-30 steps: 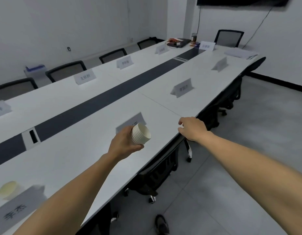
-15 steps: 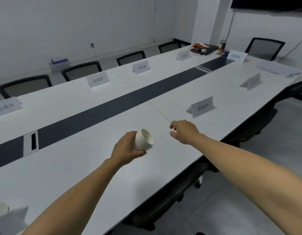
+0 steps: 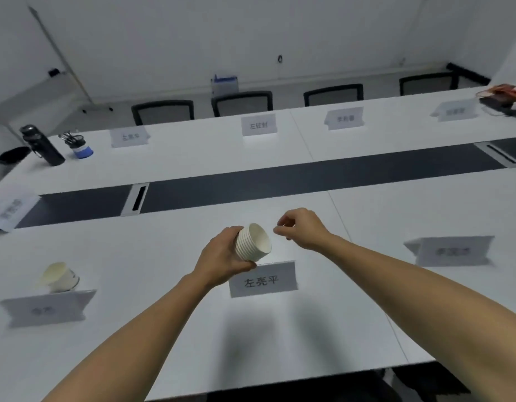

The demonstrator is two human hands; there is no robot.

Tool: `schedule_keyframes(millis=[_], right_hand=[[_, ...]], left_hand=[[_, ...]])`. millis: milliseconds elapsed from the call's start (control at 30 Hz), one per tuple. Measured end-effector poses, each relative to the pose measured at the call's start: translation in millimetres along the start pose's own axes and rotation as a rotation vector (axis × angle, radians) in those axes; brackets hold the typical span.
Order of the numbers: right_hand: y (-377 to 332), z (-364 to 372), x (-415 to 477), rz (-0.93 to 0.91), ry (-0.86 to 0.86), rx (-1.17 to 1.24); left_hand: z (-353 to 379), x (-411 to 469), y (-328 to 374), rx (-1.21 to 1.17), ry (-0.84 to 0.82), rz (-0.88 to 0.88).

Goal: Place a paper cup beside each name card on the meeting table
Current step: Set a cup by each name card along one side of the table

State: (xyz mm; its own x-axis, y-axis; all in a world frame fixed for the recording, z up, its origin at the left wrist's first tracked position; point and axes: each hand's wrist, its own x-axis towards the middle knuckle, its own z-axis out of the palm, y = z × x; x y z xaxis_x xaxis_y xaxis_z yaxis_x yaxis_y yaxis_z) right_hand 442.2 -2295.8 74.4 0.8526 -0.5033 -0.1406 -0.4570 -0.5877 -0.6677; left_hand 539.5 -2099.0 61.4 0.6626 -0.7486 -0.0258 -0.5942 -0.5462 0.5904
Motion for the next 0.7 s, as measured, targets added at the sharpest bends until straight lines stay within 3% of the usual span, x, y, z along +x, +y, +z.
schedule_keyframes(millis=[267, 700], right_hand=[[-23, 21, 43, -0.077, -0.279, 0.199], [-33, 31, 69, -0.119, -0.266, 0.227]], left_hand=[[-3, -8, -1, -0.005, 0.1, -0.104], [-14, 8, -24, -0.011, 0.12, -0.151]])
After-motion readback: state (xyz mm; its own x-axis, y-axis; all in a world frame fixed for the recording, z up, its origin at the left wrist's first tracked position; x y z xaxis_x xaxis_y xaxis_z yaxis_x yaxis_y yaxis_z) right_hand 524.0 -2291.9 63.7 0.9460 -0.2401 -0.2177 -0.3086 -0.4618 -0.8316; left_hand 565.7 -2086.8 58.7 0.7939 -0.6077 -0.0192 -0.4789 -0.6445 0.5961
